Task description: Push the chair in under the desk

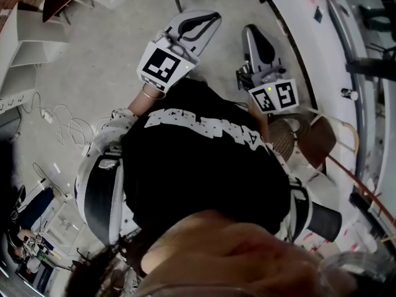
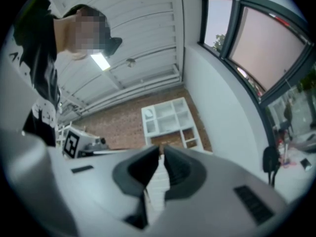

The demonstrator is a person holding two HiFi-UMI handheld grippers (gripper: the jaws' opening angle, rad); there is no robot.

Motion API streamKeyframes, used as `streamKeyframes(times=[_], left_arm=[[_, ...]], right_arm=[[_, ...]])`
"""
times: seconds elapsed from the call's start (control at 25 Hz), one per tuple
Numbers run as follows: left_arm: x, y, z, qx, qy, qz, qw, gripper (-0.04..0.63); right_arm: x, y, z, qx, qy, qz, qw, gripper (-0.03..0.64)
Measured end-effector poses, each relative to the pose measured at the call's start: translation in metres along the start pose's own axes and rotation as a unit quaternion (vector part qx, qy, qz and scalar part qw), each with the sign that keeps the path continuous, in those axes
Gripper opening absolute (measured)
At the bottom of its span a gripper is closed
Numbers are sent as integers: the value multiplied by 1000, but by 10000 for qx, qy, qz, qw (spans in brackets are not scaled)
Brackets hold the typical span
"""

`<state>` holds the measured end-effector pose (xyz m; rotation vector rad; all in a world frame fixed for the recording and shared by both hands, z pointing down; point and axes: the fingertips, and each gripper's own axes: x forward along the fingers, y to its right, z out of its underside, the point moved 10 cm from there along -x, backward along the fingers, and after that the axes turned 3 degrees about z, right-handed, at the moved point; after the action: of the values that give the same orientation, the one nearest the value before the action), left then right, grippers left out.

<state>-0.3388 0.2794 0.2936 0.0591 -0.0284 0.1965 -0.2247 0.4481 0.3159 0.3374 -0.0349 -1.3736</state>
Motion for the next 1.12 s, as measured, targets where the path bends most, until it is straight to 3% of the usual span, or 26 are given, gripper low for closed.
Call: streamKeyframes(times=[0.56, 1.12], left_arm=[[34, -7, 2, -53, 78, 340, 9994, 37], [88, -60, 14, -262, 37, 464, 9986, 35]], right_arm=[[-5, 21, -1, -44, -8, 275, 9996, 32], [43, 72, -2, -14, -103, 474, 9988, 32]])
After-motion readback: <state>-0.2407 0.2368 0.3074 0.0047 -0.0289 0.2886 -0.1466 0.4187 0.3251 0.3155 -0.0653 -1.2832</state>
